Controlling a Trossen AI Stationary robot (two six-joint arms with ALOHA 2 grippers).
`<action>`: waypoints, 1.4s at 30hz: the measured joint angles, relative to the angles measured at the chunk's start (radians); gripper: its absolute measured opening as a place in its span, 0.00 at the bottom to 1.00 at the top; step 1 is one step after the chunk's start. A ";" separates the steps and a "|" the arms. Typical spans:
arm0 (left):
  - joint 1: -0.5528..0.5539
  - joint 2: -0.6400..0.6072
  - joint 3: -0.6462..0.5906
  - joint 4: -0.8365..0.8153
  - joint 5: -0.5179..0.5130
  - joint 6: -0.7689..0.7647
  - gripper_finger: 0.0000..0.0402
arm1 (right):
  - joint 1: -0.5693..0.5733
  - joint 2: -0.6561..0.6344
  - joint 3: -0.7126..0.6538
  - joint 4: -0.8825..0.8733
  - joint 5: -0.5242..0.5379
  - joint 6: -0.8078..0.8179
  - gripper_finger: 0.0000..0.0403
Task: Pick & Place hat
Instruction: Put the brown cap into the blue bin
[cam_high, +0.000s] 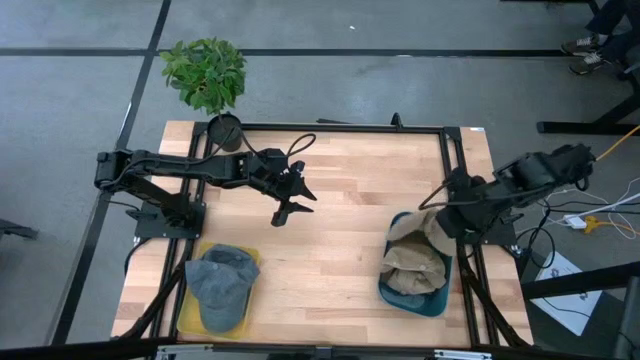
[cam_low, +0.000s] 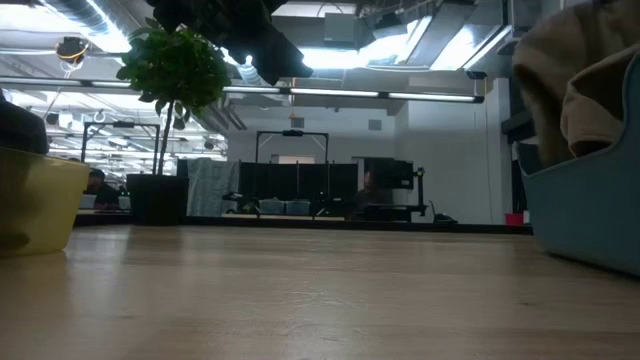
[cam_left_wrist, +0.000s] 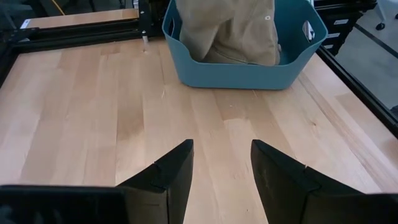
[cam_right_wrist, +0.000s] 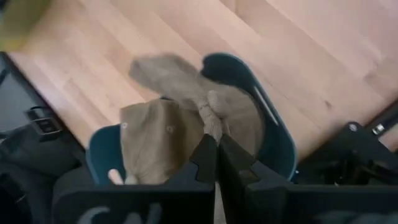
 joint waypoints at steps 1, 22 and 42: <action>0.000 0.000 0.000 0.000 0.000 0.000 0.39 | 0.000 0.000 -0.015 0.000 0.000 0.014 0.01; -0.012 0.000 0.000 0.033 0.006 0.011 0.39 | 0.205 0.134 -0.103 0.355 -0.164 0.000 0.07; -0.010 0.000 0.000 0.095 0.000 0.011 0.39 | 0.211 0.331 -0.104 0.348 -0.166 -0.263 0.58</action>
